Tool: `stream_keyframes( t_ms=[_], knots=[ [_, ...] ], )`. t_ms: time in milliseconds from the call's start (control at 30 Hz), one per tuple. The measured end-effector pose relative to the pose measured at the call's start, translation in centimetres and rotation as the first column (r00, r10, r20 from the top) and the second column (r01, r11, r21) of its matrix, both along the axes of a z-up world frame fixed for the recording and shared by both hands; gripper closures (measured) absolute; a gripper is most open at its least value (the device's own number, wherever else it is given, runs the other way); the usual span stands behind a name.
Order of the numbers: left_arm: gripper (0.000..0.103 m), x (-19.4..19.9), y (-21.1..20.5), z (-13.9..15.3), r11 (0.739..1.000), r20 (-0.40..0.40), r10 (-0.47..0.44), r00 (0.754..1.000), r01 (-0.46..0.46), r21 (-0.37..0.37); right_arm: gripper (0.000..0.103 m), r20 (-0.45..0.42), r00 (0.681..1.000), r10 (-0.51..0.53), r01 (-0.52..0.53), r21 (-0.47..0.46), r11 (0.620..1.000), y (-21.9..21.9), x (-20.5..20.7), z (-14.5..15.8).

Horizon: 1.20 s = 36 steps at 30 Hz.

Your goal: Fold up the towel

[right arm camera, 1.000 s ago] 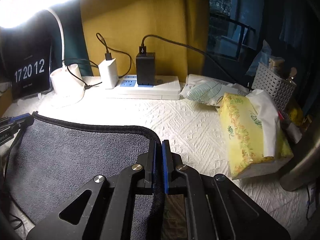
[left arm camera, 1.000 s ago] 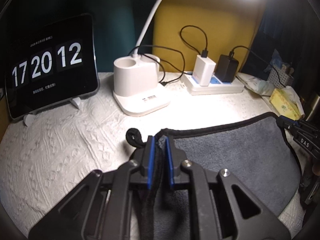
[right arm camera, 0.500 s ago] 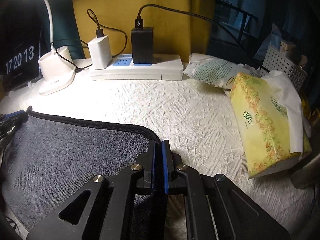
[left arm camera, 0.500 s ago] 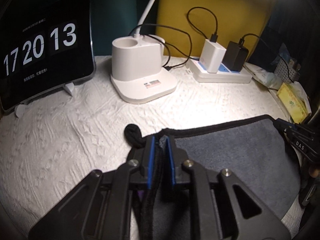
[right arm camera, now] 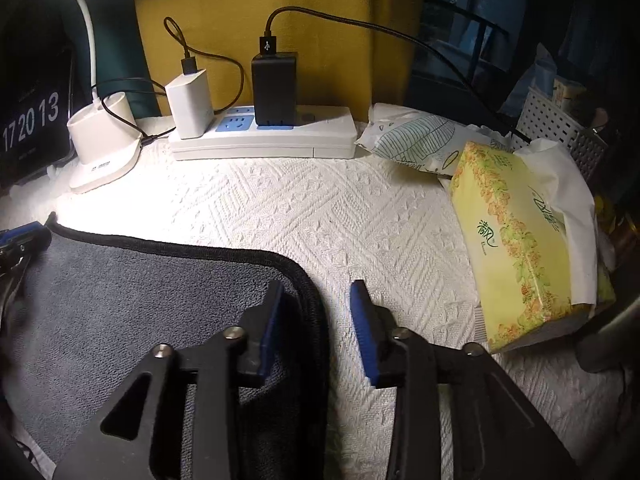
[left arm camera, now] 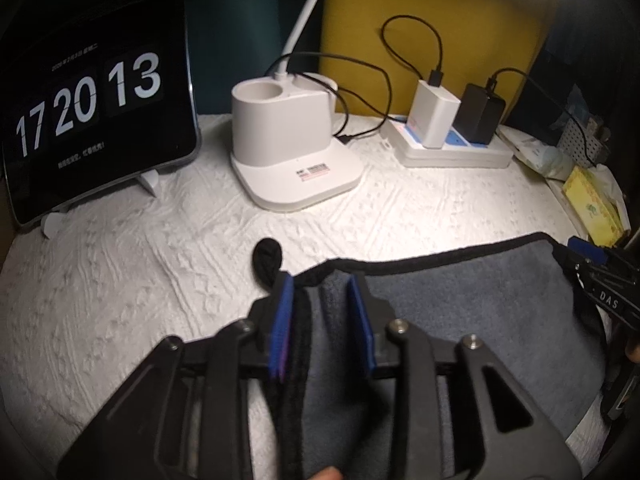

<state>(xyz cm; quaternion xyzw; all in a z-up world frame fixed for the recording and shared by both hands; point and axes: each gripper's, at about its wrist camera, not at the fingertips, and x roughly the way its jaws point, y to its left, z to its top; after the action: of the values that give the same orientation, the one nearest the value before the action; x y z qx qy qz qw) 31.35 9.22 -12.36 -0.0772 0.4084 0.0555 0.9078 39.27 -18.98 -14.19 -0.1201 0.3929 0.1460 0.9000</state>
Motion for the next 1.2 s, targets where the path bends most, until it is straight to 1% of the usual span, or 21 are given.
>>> stream_keyframes(
  t_ms=[33, 100, 467, 667, 900, 1200],
  knots=[
    [0.037, -0.2, 0.0, 0.2, 1.0, 0.006, -0.002, 1.0, 0.002, -0.007, 0.059, 0.002, 1.0, 0.003, -0.003, 0.0, 1.0, 0.1, -0.2, 0.1],
    [0.023, -0.5, 0.0, 0.7, 1.0, 0.019, -0.005, 1.0, 0.005, -0.019, 0.056, 0.005, 1.0, 0.01, -0.01, 0.001, 1.0, 0.3, -0.6, 0.4],
    [0.022, -3.5, -0.8, 2.9, 1.0, 0.072, -0.01, 0.997, 0.011, -0.011, 0.054, 0.038, 0.999, 0.031, -0.031, 0.016, 0.999, 0.8, -3.6, 2.9],
    [0.021, -5.4, -1.5, 4.0, 1.0, 0.112, -0.022, 0.993, 0.021, 0.01, 0.054, 0.053, 0.998, 0.039, -0.04, 0.021, 0.999, 1.0, -5.4, 3.9],
    [0.021, -7.1, -2.6, 4.8, 0.999, 0.129, -0.046, 0.991, 0.045, 0.009, 0.054, 0.069, 0.996, 0.048, -0.049, 0.02, 0.999, 1.0, -7.5, 4.9],
    [0.021, -9.4, -3.7, 5.3, 0.997, 0.143, -0.075, 0.987, 0.077, -0.01, 0.054, 0.088, 0.994, 0.058, -0.06, 0.022, 0.998, 0.9, -9.8, 5.9]
  ],
)
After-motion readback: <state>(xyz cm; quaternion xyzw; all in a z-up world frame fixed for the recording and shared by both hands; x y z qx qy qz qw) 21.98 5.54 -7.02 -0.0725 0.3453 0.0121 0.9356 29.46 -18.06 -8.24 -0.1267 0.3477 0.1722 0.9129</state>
